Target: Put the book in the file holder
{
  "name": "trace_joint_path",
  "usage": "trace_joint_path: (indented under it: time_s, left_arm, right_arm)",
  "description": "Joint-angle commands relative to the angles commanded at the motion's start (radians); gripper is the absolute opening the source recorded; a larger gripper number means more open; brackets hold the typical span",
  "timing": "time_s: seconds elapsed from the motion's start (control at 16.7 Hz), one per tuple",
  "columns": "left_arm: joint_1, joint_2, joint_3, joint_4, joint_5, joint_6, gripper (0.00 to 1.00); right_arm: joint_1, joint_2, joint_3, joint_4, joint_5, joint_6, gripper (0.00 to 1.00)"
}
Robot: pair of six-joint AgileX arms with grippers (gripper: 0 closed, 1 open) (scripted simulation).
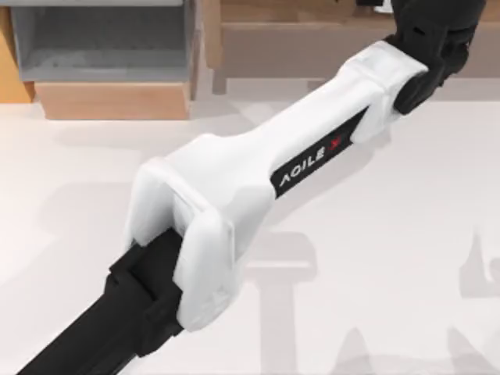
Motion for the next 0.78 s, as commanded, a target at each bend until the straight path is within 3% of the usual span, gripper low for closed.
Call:
trace_joint_path:
  time_s: [0.42, 0.78]
  left_arm:
    - [0.0, 0.001, 0.009, -0.008, 0.0, 0.003, 0.0]
    - [-0.011, -0.157, -0.22, -0.01, 0.092, 0.211, 0.0]
  right_arm:
    - [0.0, 0.0, 0.0, 0.0, 0.0, 0.0, 1.0]
    - [0.0, 0.0, 0.0, 0.0, 0.0, 0.0, 1.0]
